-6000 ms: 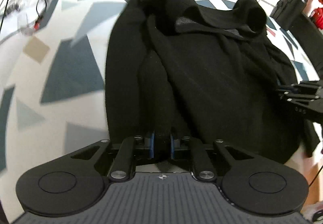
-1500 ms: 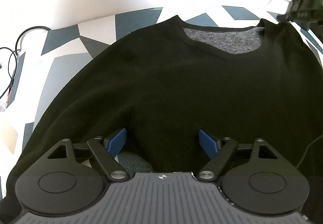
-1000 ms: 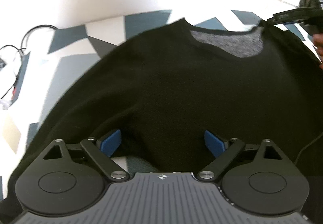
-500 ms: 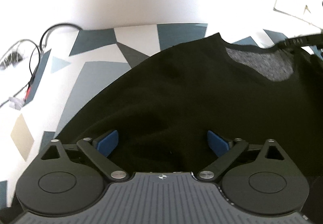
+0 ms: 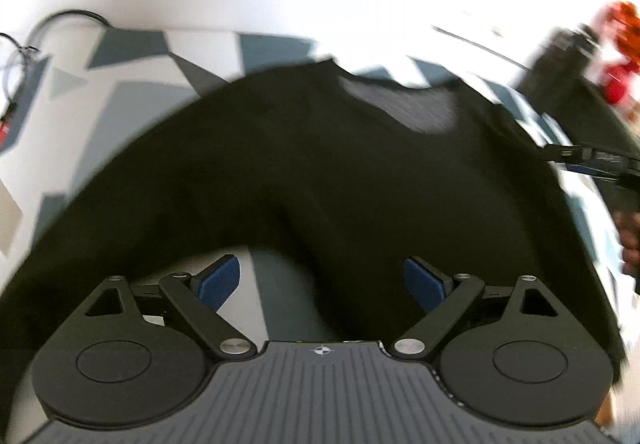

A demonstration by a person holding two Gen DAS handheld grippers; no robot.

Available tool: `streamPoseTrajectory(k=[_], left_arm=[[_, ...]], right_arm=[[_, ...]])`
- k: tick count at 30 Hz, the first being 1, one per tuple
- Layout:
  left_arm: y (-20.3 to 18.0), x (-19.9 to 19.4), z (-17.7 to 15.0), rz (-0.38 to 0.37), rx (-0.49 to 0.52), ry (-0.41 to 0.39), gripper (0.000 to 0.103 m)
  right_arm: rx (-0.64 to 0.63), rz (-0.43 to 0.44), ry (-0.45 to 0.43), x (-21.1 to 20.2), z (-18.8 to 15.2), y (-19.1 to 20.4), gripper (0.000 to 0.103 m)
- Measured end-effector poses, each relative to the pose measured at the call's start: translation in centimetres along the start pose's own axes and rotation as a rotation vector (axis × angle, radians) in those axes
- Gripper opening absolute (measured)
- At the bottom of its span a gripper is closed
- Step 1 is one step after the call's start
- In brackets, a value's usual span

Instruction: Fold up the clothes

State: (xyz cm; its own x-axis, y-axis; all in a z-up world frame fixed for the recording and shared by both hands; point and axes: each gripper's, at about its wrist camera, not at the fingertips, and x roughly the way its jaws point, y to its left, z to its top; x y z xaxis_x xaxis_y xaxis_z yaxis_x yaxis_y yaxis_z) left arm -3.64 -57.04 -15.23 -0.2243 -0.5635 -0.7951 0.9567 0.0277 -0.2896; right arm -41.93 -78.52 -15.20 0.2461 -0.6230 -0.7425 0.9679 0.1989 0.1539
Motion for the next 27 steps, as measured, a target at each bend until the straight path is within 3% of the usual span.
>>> streamPoseTrajectory(k=[6,10,14,16,17,18,19,21,27], left_arm=[[-2.3,-1.1,-6.2,-0.106,0.137,0.128,0.091],[-4.4,-1.4,-8.4,-0.115,0.194,0.118,0.089],[-5.7,-1.6,-9.3,-0.13,0.153,0.1,0.08],[-6.4,-1.9,-10.0,-0.063,0.146,0.069,0.069],[-6.8,-2.1,-10.3,-0.019,0.135,0.055,0.049],[-7.2,-2.4,-10.7,0.025,0.123,0.04,0.014],[-7.2,-2.5,-11.0,0.032,0.065,0.047,0.006],[-7.7,-3.1,-12.2,0.094,-0.028,0.018,0.006],[-7.8,-7.6,-17.2,0.303,-0.249,-0.07,0.005]], right_arm=[[-0.034,0.014,0.069,-2.0,-4.9,3.0,0.083],[-0.097,0.016,0.094,-1.7,-6.9,5.5,0.083],[-0.179,0.035,0.116,-0.9,-7.9,7.4,0.083],[-0.217,0.052,0.134,-0.4,-8.3,8.1,0.083],[-0.238,0.061,0.146,0.0,-8.4,8.4,0.085],[-0.276,0.058,0.143,0.3,-8.7,8.7,0.088],[-0.32,0.052,0.135,0.5,-8.9,9.0,0.093],[-0.326,0.059,0.122,0.7,-9.0,8.8,0.098],[-0.294,0.031,0.088,1.0,-8.4,7.7,0.096]])
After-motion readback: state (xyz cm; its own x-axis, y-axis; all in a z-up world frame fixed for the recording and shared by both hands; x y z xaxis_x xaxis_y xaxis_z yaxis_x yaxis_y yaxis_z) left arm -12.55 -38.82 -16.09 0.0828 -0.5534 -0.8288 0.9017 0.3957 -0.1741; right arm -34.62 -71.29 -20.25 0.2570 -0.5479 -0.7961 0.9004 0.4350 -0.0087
